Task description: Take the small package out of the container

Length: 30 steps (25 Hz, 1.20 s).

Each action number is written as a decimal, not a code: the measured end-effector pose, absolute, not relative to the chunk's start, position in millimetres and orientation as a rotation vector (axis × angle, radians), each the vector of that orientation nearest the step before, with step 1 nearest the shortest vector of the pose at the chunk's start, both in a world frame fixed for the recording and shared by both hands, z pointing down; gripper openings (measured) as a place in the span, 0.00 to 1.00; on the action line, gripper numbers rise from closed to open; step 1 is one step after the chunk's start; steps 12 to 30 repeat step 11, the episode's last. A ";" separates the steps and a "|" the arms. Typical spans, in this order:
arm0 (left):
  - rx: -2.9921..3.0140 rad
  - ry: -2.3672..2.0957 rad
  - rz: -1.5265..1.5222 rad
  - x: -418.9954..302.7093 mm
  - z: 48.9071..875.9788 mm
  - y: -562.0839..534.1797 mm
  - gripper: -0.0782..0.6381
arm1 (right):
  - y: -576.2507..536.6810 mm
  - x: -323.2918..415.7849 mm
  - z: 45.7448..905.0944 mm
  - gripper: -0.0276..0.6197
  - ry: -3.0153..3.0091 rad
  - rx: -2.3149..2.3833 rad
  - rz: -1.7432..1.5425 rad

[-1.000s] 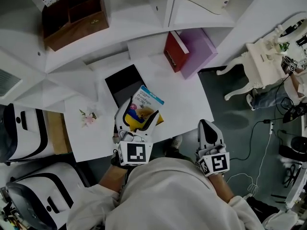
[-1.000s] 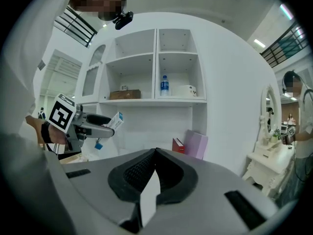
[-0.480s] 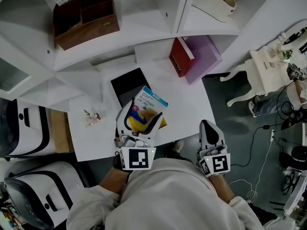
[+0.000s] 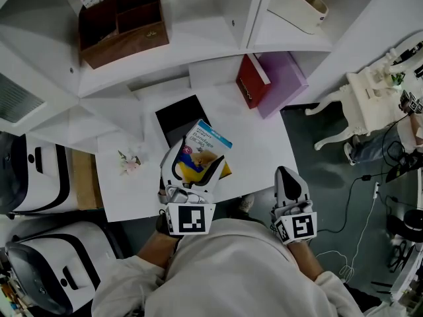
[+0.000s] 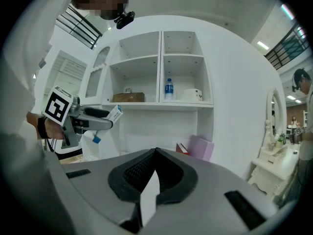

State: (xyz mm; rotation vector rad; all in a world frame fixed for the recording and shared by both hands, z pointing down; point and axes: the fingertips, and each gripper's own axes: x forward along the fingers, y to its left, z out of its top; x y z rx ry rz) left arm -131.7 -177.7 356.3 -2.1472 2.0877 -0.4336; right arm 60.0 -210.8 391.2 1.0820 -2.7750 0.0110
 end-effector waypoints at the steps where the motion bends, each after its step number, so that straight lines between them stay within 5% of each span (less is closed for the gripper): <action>1: -2.147 2.088 -0.437 -131.7 356.6 -177.6 0.67 | -210.7 60.0 391.3 0.08 -2.776 1.082 0.011; 30: -2.146 2.079 -0.447 -125.8 356.1 -177.9 0.67 | -210.7 66.7 390.3 0.08 -2.778 1.090 0.013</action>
